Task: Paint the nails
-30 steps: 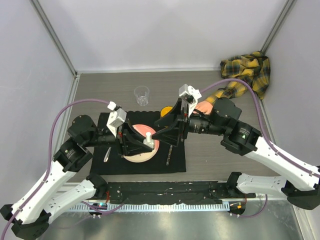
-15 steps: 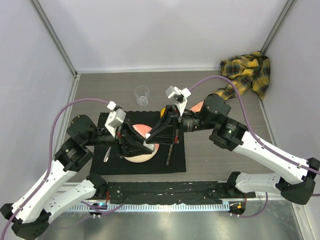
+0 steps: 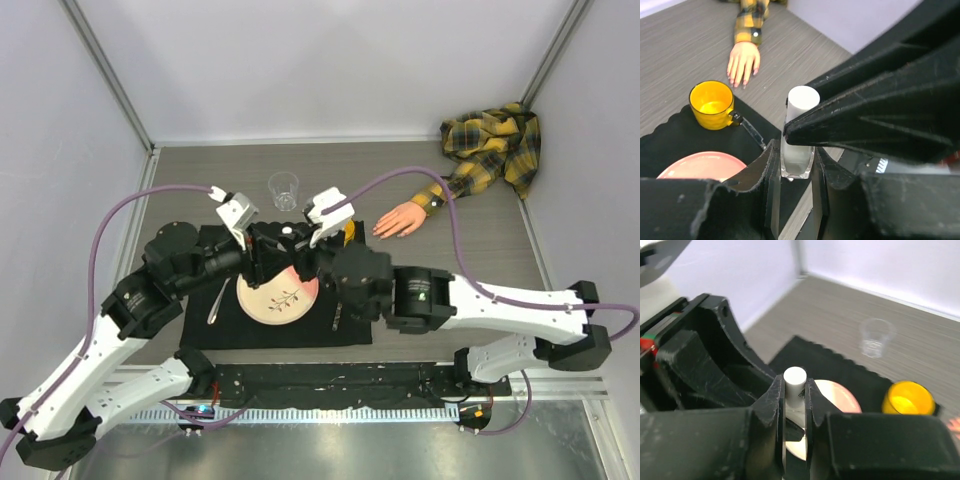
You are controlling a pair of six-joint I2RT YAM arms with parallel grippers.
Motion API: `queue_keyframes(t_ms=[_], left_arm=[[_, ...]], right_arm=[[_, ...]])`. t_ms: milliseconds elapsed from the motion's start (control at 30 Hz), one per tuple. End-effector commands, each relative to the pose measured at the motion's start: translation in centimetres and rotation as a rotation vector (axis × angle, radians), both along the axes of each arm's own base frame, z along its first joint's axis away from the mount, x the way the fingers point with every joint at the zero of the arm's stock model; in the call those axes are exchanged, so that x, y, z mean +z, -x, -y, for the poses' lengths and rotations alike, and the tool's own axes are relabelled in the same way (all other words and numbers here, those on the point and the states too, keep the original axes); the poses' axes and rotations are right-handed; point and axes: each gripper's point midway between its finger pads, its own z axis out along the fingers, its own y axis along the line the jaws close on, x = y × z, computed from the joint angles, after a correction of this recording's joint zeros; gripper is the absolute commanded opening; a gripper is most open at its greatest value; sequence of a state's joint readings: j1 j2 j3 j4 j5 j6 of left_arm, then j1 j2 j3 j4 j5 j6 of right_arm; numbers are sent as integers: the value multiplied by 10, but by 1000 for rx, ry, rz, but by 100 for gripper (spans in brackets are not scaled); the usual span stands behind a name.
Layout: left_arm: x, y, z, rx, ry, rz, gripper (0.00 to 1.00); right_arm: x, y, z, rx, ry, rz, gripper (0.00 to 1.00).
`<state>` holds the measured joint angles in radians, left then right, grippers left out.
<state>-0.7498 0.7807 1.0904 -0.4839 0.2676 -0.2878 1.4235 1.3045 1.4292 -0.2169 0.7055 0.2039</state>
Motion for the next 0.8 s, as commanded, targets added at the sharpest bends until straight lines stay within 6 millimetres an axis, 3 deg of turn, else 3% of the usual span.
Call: queue_keyframes(t_ms=[0,67,100,167,200,267,300,333,367,400,433,467,500,600,767], left_arm=[[4,-73,-36,385,-53,84,0],[4,-67,-31,344,-29,91,0],[4,-65,-29,329,-21,95,0],[4,-53,-25,268,-4,102,0],[0,-48,-23,238,-3,101,0],[-2,-31,-16,134,-5,113,0],[-6,-24,-13,89,-9,109,0],[-9,-17,-9,45,-15,104,0],[-10,-7,-6,-9,-10,98,0],[-13,9,2,-109,1,85,0],[-13,20,6,-171,14,82,0],[-10,29,10,-224,41,79,0],[-12,49,17,-348,61,60,0],[-2,80,24,-532,135,29,0],[7,94,26,-623,174,20,0]], right_arm=[[-11,5,27,-268,106,37,1],[-12,11,15,-195,111,33,1],[-13,12,10,-157,114,31,13],[-13,17,3,-40,100,6,25],[-15,7,8,-20,98,-9,38],[-12,9,17,84,44,-52,52],[-12,21,10,231,20,-88,57],[-10,11,23,271,-22,-122,65],[-9,11,25,331,-45,-138,67],[-5,37,21,524,-64,-164,68],[-11,29,29,540,-69,-179,70],[-2,36,34,589,-97,-168,71],[-2,55,34,717,-100,-181,71],[3,58,39,796,-135,-201,70],[15,76,35,964,-194,-205,60]])
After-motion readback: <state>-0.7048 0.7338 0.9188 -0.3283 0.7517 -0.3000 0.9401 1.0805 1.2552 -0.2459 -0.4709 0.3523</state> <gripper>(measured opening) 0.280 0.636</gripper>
